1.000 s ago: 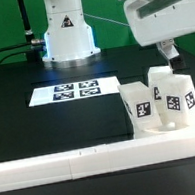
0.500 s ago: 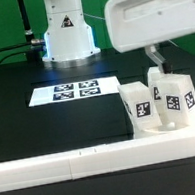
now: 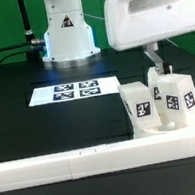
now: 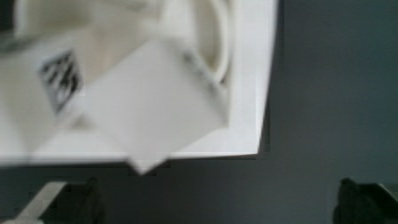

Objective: Assemble stool

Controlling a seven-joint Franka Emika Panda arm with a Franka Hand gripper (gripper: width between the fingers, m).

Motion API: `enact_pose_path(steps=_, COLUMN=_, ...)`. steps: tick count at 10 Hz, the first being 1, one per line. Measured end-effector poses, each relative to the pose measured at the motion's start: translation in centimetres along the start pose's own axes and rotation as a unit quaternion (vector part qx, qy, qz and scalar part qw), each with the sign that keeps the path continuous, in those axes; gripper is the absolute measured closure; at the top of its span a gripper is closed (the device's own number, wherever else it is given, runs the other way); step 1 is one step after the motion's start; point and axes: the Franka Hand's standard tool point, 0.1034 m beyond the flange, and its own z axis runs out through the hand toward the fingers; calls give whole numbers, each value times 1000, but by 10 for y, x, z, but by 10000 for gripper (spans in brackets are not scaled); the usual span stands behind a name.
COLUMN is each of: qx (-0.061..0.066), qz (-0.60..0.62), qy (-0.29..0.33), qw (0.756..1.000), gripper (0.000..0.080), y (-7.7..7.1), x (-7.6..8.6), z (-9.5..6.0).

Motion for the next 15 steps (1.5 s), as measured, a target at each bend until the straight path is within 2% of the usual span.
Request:
enact_pose_path(steps=1, qx=-9, qz=-80, qy=-37, qw=996, gripper=150, y=-2, x=-4, z=6)
enact_pose_path(steps=4, qx=-13, qz=-170, qy=-47, qw=984, gripper=150, y=2, x=-1, z=8)
enact_pose_path(steps=6, qx=-13, qz=-165, qy=-54, qw=985, gripper=150, y=4, x=-4, z=10)
enact_pose_path(steps=7, qx=-7, qz=-143, qy=-88, qw=986, gripper=150, y=6, x=-16, z=20)
enact_pose_path(steps=10, qx=-15, qz=-108, qy=-109, qw=988, gripper=150, y=9, x=-21, z=41)
enact_pose_path(steps=12, qx=-15, qz=-107, qy=-108, qw=988, gripper=150, y=10, x=-20, z=40)
enact_pose_path(steps=14, qx=-17, qz=-86, qy=-108, qw=990, gripper=411, y=10, x=-21, z=41)
enact_pose_path(steps=15, qx=-18, qz=-86, qy=-108, qw=990, gripper=465, y=10, x=-21, z=41)
